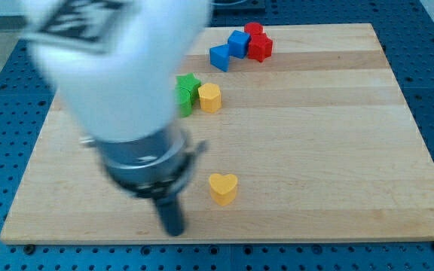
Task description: Push the yellow heart into the yellow hexagon
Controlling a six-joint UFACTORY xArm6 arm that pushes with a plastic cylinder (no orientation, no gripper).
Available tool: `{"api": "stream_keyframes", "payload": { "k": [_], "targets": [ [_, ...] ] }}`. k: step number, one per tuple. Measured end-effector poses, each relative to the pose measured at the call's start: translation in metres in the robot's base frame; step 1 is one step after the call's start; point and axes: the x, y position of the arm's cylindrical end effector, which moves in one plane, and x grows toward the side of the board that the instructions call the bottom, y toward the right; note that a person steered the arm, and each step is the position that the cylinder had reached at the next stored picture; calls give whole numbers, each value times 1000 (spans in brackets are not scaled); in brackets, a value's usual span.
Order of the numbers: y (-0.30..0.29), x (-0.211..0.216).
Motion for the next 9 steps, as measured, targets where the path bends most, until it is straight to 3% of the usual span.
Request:
{"api": "stream_keyframes", "payload": {
  "k": [1,3,4,5,6,7,9],
  "targets": [
    [57,-37],
    [40,-155],
    [51,-146],
    [54,-107],
    [21,-116],
    [15,-153],
    [22,-122]
  ]
}}
